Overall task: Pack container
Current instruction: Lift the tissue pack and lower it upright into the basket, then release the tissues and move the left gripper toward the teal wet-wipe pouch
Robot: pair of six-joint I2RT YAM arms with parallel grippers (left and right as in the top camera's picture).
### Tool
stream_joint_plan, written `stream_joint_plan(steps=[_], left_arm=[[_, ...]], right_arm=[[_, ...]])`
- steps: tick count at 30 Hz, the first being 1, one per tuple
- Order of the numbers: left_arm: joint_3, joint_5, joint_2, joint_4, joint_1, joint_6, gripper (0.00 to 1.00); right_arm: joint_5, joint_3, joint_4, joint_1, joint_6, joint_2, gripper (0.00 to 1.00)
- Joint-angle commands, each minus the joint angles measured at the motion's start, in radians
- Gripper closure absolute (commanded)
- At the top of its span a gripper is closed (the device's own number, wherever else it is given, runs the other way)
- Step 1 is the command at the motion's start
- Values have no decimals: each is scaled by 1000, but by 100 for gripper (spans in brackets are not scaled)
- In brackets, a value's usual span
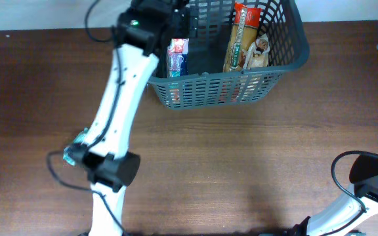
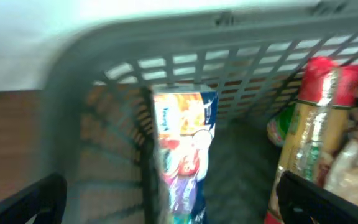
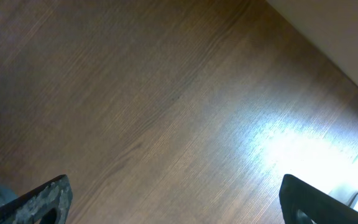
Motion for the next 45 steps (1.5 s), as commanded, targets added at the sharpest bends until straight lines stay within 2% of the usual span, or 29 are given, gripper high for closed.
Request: stream_joint_plan(steps=[1, 5, 10, 12, 13, 16, 23, 25, 29, 32, 35, 37, 39, 41, 45], left_arm=[[44, -109, -166, -74, 3, 22, 0], [44, -225, -228, -190, 10, 4, 1], [44, -226, -277, -411, 76, -165, 1], [44, -225, -288, -483, 110, -193, 1], [35, -178, -296, -484, 130, -148, 1], [29, -72, -322, -484, 184, -137, 1], [-23, -35, -384, -484, 313, -145, 1], [-104, -23, -415, -484, 353, -145, 1], [-377, -8, -493, -484, 426, -189, 1], [-605, -8, -539, -480, 489, -328, 1], [-758, -3, -554, -477, 555, -537, 1], [-858, 21, -554, -475, 609, -741, 1], [-949, 52, -554, -470, 669, -1018, 1], [-1001, 121, -554, -446, 714, -1166, 1], [-1088, 276, -554, -325, 785, -1303, 1]], right_arm=[[-5, -4, 1, -2, 9, -10, 1], [-5, -4, 1, -2, 9, -10, 1], [-5, -4, 1, -2, 9, -10, 1], [-5, -4, 1, -2, 9, -10, 1], [-5, -4, 1, -2, 9, -10, 1], [-5, -4, 1, -2, 9, -10, 1], [-5, -4, 1, -2, 9, -10, 1], [-5, -4, 1, -2, 9, -10, 1], [-5, -4, 1, -2, 9, -10, 1], [-5, -4, 1, -2, 9, -10, 1], [-5, -4, 1, -2, 9, -10, 1], [-5, -4, 1, -2, 9, -10, 1], [-5, -4, 1, -2, 9, -10, 1], [-5, -4, 1, -2, 9, -10, 1], [-5, -4, 1, -2, 9, -10, 1]])
